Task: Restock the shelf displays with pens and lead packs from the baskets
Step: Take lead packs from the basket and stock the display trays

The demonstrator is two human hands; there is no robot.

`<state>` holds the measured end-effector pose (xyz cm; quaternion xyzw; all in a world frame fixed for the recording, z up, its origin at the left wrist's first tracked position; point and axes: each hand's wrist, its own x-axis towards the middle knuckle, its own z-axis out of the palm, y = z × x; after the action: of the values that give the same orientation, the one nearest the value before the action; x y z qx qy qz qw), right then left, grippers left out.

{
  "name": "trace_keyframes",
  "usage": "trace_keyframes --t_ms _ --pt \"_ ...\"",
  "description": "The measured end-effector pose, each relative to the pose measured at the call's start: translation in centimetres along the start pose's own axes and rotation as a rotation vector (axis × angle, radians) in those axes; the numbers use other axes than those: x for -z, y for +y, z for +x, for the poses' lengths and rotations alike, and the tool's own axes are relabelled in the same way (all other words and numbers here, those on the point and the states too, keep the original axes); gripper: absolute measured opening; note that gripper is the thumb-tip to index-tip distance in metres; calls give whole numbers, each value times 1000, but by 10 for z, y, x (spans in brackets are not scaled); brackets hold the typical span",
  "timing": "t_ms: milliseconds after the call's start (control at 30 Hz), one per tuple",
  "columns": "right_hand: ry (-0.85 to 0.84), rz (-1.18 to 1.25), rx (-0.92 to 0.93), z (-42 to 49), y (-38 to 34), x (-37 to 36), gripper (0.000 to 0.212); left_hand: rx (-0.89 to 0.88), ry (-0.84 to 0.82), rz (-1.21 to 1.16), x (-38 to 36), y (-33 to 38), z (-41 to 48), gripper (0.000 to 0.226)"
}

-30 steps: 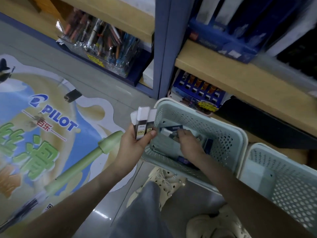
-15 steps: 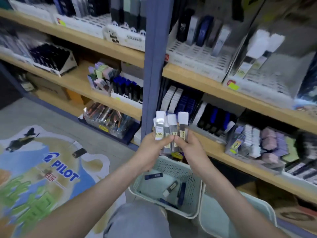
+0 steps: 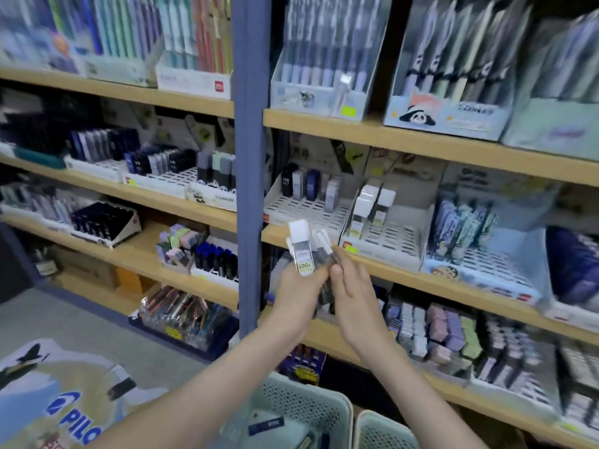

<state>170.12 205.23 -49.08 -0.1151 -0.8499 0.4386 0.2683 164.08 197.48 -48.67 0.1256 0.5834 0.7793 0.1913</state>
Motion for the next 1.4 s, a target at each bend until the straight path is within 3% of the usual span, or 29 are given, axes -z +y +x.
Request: trace_keyframes --t_ms 167,300,400,500,600,667,900,1133,1400 --pt "143 106 -63 12 -5 29 28 -35 -82 -42 -18 16 1 14" --pt "82 421 -208 29 3 58 31 -71 -167 -32 -19 28 18 18" --pt "156 496 -234 49 8 75 42 -104 -201 -2 -18 34 36 21" --pt "274 497 -238 75 12 87 28 -120 -240 23 -17 35 54 20" --pt "399 439 -264 99 21 92 28 -129 -269 47 -18 33 72 19" --pt "447 365 -255 112 26 92 16 -131 -283 46 -17 32 83 20" --pt "461 151 -245 137 43 85 8 -125 -329 80 -15 32 108 21" --pt "378 109 -257 142 49 89 13 -112 -352 40 -14 32 110 19" --pt "244 -261 -171 148 44 88 16 -128 -358 17 -14 37 107 16"
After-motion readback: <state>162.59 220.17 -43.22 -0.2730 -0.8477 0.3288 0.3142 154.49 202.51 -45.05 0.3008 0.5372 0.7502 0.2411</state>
